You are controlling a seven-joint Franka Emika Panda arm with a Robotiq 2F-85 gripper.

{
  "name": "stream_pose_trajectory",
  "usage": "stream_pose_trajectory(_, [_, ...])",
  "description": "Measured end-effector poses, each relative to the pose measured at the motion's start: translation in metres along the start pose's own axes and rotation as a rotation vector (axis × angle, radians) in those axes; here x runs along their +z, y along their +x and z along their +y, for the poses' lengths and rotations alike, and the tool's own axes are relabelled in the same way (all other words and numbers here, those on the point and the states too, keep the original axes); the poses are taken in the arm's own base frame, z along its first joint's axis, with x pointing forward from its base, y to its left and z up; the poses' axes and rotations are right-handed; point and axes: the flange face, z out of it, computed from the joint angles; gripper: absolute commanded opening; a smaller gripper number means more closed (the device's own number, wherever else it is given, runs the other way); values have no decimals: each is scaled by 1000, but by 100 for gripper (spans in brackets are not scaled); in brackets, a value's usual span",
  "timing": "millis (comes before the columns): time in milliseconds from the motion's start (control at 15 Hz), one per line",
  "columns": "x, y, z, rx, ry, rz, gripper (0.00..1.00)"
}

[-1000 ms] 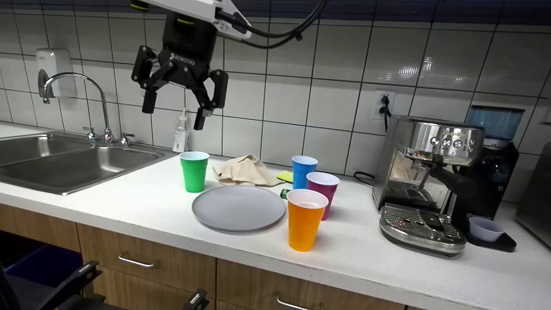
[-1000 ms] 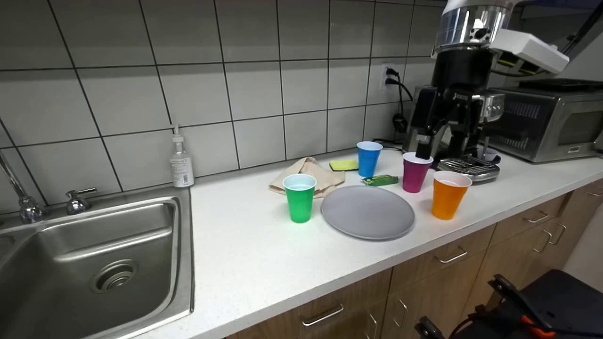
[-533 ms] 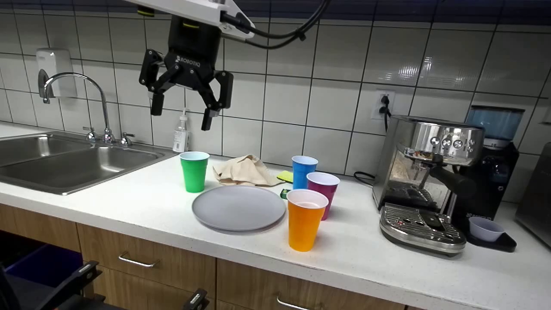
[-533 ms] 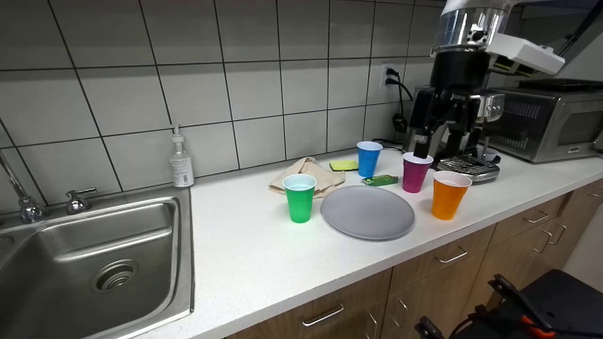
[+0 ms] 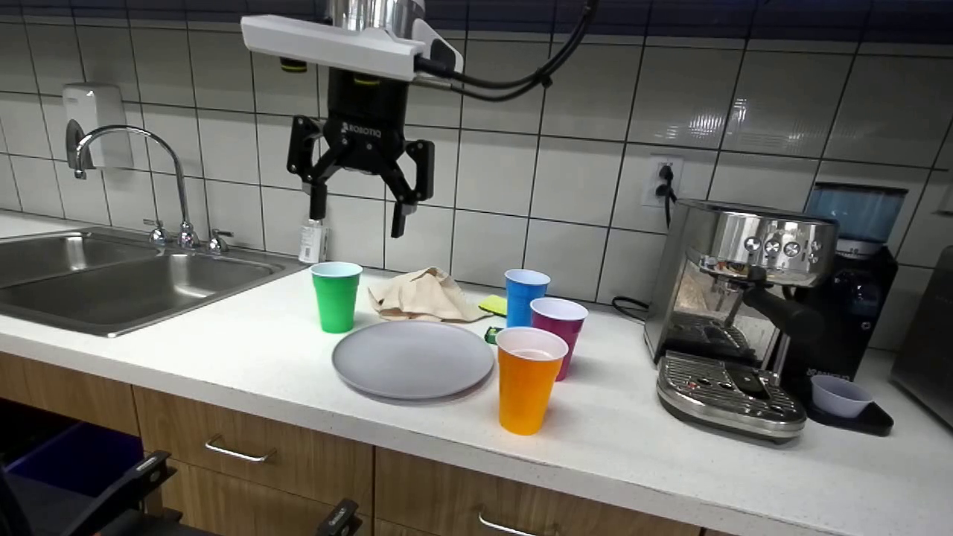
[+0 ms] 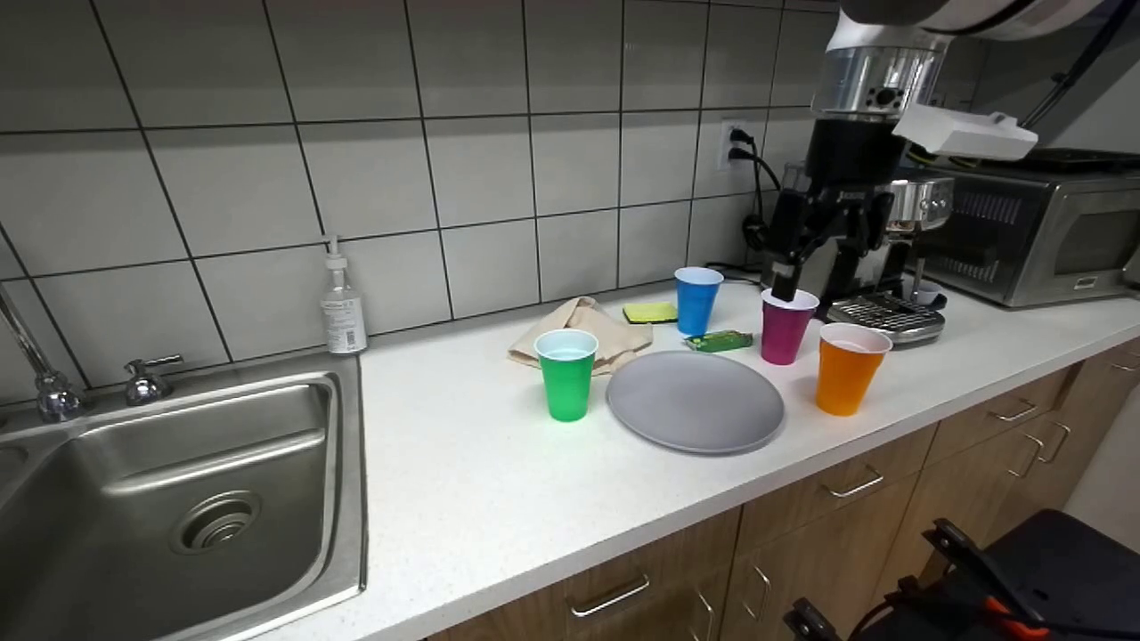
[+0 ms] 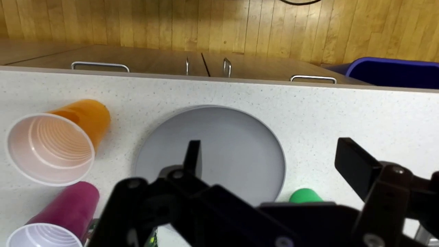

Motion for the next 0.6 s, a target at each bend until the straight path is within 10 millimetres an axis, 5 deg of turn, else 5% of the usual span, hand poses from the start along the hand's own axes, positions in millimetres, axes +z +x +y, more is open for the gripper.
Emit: stream_pose_trajectory(600, [31, 27, 32, -3, -122, 97, 100])
